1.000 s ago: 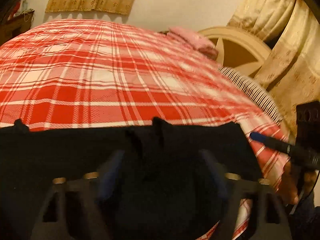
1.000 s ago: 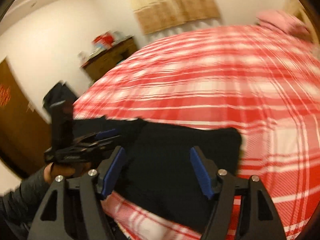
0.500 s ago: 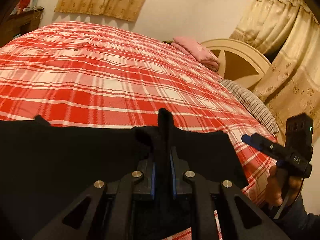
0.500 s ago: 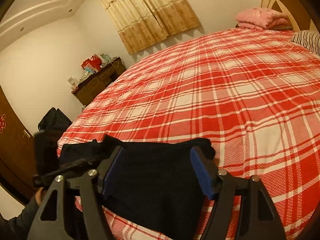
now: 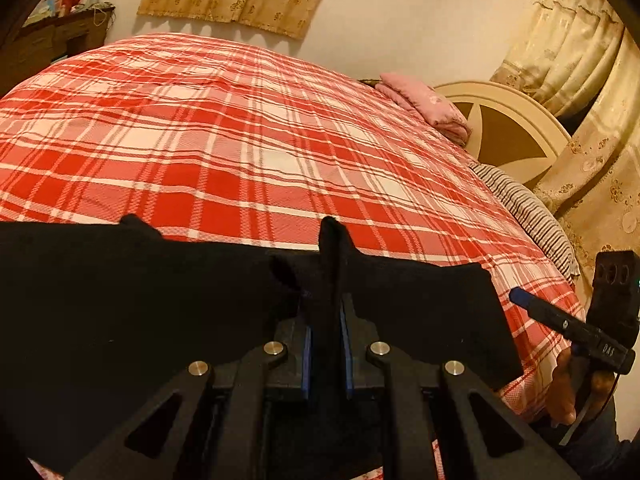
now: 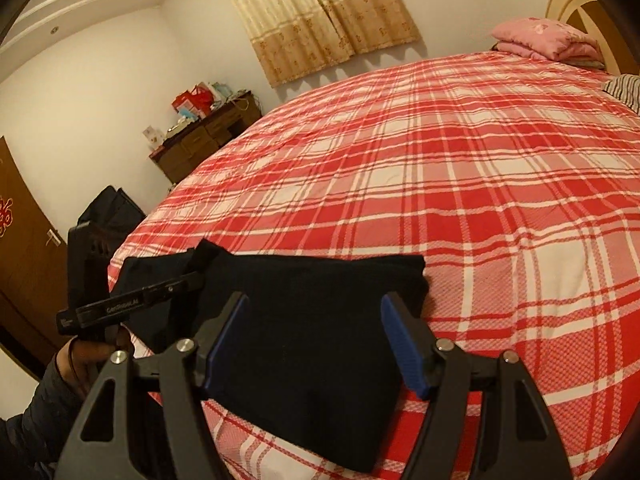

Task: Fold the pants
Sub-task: 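Lower the folded end onto the pants and open the right gripper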

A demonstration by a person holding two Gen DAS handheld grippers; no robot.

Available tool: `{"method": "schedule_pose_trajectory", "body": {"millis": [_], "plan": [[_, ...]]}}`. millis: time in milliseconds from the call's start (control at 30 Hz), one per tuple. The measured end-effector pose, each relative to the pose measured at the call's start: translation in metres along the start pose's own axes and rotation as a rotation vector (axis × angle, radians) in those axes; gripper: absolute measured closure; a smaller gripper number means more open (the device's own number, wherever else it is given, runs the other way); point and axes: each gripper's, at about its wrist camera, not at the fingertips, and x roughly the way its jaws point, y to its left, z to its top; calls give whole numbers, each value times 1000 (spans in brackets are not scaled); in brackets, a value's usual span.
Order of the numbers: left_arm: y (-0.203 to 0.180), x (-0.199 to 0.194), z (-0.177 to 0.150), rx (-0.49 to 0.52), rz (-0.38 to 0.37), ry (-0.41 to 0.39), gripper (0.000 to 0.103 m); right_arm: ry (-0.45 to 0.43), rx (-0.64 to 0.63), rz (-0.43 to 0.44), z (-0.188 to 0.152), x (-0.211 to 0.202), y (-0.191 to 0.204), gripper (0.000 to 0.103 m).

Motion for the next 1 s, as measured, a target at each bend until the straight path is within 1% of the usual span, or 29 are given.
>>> {"method": "schedule_pose_trajectory", "body": {"millis": [67, 167, 267, 367, 500, 567, 633, 700, 767, 867, 933, 1000], "plan": [[5, -1, -1, -7, 14, -3, 92, 14, -18, 0, -1, 3, 3, 32], [7, 5, -5, -2, 38, 8, 91, 59, -45, -15, -7, 12, 7, 32], [10, 14, -9, -9, 48, 27, 90, 131, -71, -68, -13, 27, 6, 31], [8, 13, -12, -6, 52, 20, 89, 169, -84, -89, -18, 35, 5, 31], [4, 11, -13, 11, 60, 16, 87, 169, -116, -113, -20, 34, 7, 31], [4, 12, -14, 13, 62, 12, 87, 160, -124, -144, -20, 31, 7, 31], [6, 11, -15, 5, 54, 7, 87, 118, -124, -173, -17, 23, 10, 31], [7, 11, -15, -2, 48, 3, 87, 80, -137, -170, -13, 14, 14, 31], [8, 11, -15, -8, 46, 3, 87, 69, -156, -164, -12, 13, 21, 28], [9, 11, -14, -12, 44, 3, 87, 97, -225, -176, -18, 22, 34, 28], [10, 12, -15, -14, 41, 2, 86, 128, -283, -232, -26, 33, 39, 28], [10, 12, -15, -14, 40, 0, 86, 151, -317, -260, -31, 39, 42, 28]]}}
